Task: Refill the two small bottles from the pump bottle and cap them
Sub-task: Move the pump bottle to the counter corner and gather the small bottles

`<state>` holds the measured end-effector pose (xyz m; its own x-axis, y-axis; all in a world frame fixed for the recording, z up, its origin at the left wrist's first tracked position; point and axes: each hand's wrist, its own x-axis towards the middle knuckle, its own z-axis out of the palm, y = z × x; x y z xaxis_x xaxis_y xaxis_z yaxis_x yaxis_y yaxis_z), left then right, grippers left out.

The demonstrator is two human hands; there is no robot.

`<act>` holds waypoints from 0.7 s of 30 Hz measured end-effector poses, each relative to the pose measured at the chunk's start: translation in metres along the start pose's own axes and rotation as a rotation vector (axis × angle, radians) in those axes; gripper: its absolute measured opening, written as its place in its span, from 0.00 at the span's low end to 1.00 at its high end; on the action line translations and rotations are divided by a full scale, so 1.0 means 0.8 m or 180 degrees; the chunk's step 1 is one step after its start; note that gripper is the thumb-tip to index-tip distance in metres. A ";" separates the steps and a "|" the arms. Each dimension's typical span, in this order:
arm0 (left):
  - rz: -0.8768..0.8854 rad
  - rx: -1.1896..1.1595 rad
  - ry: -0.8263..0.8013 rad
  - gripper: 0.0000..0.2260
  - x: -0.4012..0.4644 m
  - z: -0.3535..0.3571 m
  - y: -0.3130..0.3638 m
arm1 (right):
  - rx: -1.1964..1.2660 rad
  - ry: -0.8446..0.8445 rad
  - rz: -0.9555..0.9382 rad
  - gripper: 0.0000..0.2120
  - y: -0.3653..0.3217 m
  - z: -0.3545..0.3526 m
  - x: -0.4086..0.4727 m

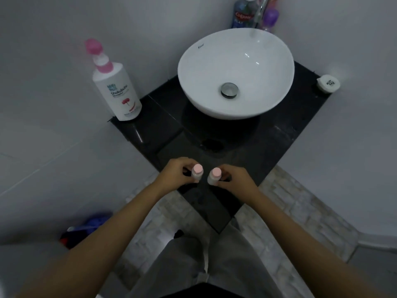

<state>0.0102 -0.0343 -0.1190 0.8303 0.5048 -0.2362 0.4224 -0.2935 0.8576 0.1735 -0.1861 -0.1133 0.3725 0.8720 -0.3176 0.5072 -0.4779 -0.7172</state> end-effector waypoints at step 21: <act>-0.1228 -0.0884 0.3373 0.13 0.065 -0.134 -0.036 | 0.0329 -0.0160 -0.0586 0.08 -0.186 0.043 0.251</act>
<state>0.0024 0.0873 -0.1066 -0.1121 0.9870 -0.1154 0.3777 0.1497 0.9137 0.1459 0.0642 -0.0918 0.2404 0.9490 -0.2039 0.4798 -0.2988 -0.8249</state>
